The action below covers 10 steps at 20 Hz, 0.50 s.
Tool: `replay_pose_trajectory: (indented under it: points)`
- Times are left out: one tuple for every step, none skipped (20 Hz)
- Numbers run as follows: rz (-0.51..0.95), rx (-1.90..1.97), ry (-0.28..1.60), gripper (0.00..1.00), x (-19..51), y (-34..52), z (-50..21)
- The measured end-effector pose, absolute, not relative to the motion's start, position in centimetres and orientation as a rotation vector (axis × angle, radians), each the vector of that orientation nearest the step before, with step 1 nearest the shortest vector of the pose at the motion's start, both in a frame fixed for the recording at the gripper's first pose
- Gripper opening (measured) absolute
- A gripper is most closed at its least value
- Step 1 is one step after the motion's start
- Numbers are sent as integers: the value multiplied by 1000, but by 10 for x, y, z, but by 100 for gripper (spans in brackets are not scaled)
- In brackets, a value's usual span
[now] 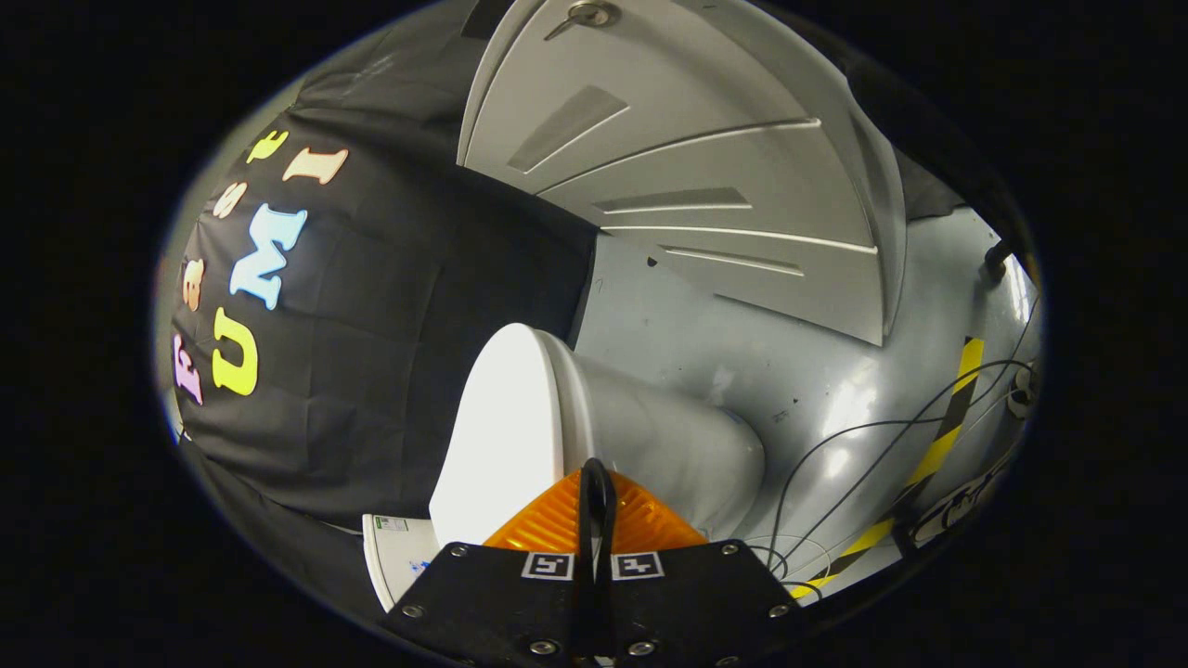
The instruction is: Open the toilet lid.
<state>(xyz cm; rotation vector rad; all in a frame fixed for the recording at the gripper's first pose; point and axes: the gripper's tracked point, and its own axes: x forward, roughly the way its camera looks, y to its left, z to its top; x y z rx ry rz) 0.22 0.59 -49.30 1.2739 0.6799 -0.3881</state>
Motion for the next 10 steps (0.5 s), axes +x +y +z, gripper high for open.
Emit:
replay_pose_trajectory:
  points:
    - [-388, 1251, 691, 0, 1, 7, -494]
    - [-390, 1224, 703, 0, 1, 7, -493]
    - [-388, 1195, 714, 0, 1, 7, -490]
    - [-382, 1169, 715, 0, 1, 6, -489]
    - [-373, 1152, 713, 0, 1, 7, -486]
    - [-370, 1149, 712, 0, 2, 7, -485]
    - [-371, 1152, 708, 0, 1, 7, -483]
    - [-371, 1151, 700, 0, 2, 7, -480]
    - [-372, 1144, 696, 0, 1, 7, -479]
    - [-372, 1129, 693, 0, 2, 6, -476]
